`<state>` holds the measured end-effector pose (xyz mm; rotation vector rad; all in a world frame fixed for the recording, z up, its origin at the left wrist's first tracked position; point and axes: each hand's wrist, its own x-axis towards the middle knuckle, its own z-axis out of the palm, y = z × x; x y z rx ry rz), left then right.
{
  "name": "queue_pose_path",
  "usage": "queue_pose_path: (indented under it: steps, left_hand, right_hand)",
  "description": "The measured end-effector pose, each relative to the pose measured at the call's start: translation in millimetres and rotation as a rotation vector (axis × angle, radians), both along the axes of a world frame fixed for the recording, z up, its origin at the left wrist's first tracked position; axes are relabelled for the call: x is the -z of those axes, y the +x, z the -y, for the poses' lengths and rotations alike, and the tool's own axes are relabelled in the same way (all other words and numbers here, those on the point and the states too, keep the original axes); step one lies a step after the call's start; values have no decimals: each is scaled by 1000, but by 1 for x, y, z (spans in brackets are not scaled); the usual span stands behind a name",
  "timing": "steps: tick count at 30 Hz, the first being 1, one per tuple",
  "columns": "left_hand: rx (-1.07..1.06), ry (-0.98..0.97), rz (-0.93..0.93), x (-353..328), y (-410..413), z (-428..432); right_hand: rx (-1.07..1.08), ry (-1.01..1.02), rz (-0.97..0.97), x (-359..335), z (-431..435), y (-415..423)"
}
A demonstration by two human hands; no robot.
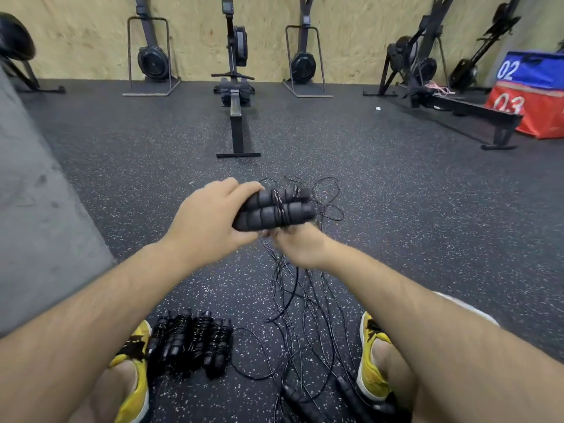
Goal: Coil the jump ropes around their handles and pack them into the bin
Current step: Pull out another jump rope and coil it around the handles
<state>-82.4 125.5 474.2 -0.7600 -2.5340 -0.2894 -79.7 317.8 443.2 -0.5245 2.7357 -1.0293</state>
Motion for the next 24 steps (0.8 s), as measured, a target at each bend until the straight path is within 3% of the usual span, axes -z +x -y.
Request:
queue_pose_path:
  steps: [2, 6, 14, 16, 19, 22, 24]
  left_hand:
    - [-108, -54, -65, 5, -11, 5]
    - [-191, -214, -113, 17, -31, 15]
    - [-32, -423, 32, 40, -24, 10]
    - [52, -434, 175, 37, -16, 7]
    - [156, -291, 332, 31, -5, 4]
    - [229, -161, 337, 26, -1, 9]
    - [271, -120, 331, 19, 1, 12]
  right_hand:
    - [63, -6, 67, 6, 18, 11]
    - [71, 86, 11, -7, 27, 29]
    - [7, 444, -430, -35, -3, 22]
    - [8, 389, -414, -36, -16, 8]
    - [20, 164, -295, -27, -34, -11]
    - [3, -112, -193, -15, -39, -19]
    - [-33, -263, 2, -11, -39, -18]
